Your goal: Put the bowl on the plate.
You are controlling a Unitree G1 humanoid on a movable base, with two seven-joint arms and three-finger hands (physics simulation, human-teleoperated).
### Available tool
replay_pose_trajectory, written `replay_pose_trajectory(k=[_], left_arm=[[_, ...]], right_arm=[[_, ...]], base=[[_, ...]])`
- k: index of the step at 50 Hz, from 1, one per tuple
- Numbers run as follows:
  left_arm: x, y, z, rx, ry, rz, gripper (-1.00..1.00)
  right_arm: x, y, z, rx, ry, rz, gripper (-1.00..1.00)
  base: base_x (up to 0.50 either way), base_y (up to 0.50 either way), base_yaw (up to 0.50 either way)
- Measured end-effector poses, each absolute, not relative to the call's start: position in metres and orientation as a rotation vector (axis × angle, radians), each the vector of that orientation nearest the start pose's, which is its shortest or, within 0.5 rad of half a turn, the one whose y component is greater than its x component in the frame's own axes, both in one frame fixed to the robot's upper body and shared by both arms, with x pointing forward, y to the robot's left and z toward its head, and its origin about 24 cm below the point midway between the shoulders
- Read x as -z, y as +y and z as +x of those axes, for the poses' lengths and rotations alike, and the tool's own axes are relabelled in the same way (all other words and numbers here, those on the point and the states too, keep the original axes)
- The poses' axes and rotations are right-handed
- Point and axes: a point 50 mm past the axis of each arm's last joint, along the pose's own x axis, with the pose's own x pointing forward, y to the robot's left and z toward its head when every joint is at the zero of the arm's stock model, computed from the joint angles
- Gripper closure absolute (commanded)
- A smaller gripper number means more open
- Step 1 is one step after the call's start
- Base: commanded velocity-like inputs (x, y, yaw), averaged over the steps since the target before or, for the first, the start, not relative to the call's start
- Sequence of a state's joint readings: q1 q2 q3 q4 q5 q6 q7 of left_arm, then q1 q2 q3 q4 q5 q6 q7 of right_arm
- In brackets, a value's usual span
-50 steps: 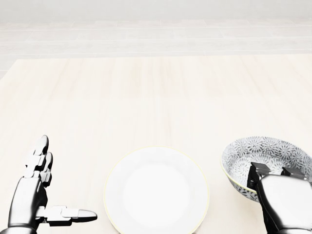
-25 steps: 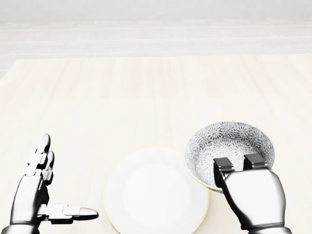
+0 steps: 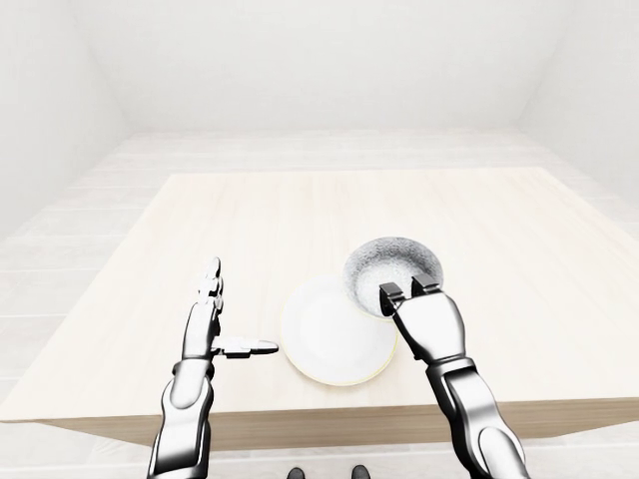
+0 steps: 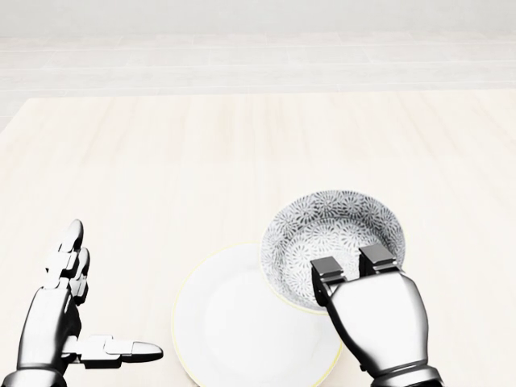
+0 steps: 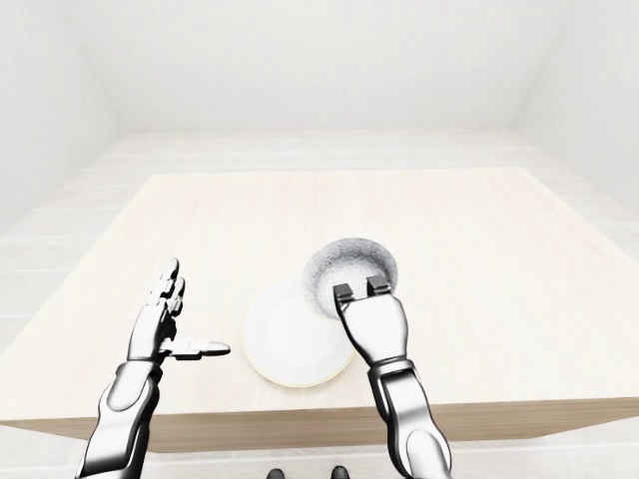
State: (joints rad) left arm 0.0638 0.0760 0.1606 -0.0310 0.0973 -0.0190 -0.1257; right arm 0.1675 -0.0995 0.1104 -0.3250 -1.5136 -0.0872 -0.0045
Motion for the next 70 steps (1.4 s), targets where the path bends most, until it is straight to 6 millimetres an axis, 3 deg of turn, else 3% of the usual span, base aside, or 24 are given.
replay_pose_trajectory(k=[47,70], left_arm=[[-0.035,0.204,0.231,-0.053,0.029,0.181,-1.0],[-0.035,0.206,0.23,-0.056,0.03,0.182,-1.0]], right_arm=[[-0.063,-0.082,0.221,-0.125,-0.451,-1.491,1.0],[-0.057,-0.068,0.231,-0.152,-0.48,-1.466,1.0]], base=[[0.0,0.0,0.0],[0.0,0.0,0.0]])
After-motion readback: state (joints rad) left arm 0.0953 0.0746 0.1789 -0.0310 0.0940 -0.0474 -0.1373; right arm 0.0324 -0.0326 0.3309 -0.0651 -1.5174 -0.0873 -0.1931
